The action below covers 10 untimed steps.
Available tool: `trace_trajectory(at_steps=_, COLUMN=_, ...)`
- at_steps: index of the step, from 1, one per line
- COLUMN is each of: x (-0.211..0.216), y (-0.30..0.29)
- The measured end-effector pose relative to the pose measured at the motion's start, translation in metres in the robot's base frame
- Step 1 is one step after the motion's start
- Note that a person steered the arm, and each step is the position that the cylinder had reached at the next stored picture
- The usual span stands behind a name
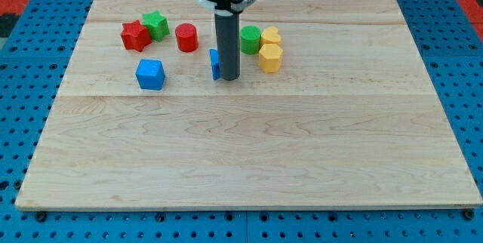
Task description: Slide the green circle to the right of the red circle
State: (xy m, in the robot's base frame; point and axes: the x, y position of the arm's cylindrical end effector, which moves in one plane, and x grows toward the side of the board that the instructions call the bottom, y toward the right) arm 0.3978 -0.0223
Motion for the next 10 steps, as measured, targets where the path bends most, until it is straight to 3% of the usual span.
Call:
trace_trajectory(at_steps=6, x=-0.064, y=0.070)
trace_trajectory(at_steps=7, x=-0.090, y=0.067)
trace_trajectory(at_steps=9, x=-0.088, y=0.000)
trace_trajectory(at_steps=10, x=-0.075, y=0.013)
